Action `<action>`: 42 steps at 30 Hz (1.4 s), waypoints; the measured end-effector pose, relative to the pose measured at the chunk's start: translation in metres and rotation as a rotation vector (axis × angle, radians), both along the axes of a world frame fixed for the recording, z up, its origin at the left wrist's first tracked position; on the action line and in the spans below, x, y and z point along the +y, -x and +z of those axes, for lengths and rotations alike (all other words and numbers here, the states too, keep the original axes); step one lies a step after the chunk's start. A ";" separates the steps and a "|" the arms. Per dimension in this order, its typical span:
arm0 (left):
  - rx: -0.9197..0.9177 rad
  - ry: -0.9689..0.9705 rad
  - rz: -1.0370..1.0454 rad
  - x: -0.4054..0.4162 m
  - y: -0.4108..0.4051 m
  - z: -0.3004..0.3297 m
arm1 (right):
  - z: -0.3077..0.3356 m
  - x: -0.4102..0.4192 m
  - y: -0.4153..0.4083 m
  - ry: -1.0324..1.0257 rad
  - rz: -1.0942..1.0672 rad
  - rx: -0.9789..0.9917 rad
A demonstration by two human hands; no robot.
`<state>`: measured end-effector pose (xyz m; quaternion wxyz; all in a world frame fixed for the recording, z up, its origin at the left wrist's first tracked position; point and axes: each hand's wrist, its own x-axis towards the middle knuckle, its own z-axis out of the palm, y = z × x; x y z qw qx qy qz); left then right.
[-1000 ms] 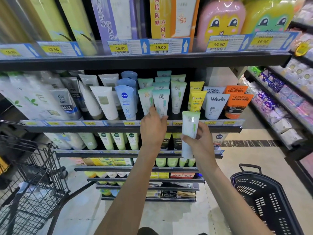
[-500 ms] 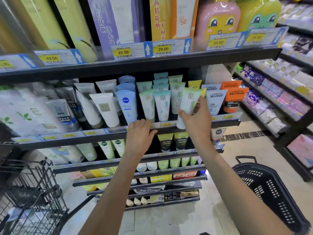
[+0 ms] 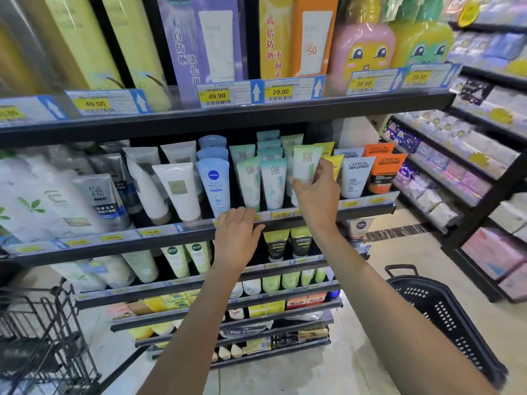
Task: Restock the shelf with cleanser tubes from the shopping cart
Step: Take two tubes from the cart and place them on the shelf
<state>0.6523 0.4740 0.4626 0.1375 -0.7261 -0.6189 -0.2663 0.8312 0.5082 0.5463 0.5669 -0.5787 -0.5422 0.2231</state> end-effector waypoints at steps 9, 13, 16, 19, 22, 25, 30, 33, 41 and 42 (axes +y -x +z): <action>-0.006 -0.077 -0.024 -0.001 0.001 -0.003 | -0.020 0.004 0.003 0.065 -0.022 -0.055; -0.007 -0.076 -0.023 0.000 0.002 -0.004 | -0.024 0.006 0.006 0.102 -0.041 -0.118; -0.015 -0.064 -0.026 0.001 0.002 -0.005 | -0.024 0.008 0.007 0.117 -0.045 -0.164; -0.019 -0.059 -0.025 0.001 0.002 -0.006 | -0.027 0.008 0.007 0.116 -0.066 -0.240; -0.016 -0.060 -0.024 0.001 0.003 -0.006 | -0.029 0.008 0.007 0.120 -0.071 -0.262; -0.017 -0.053 -0.025 0.002 0.003 -0.006 | -0.030 0.009 0.006 0.110 -0.079 -0.269; -0.017 -0.066 -0.027 0.001 0.002 -0.006 | -0.028 0.010 0.004 0.121 -0.087 -0.273; -0.032 -0.064 -0.030 0.000 0.002 -0.006 | -0.028 0.009 0.004 0.124 -0.086 -0.274; -0.049 -0.031 -0.024 -0.001 0.002 -0.003 | -0.027 0.005 0.001 0.135 -0.067 -0.297; -0.049 -0.025 -0.020 -0.001 0.002 -0.003 | -0.027 0.004 0.001 0.135 -0.066 -0.307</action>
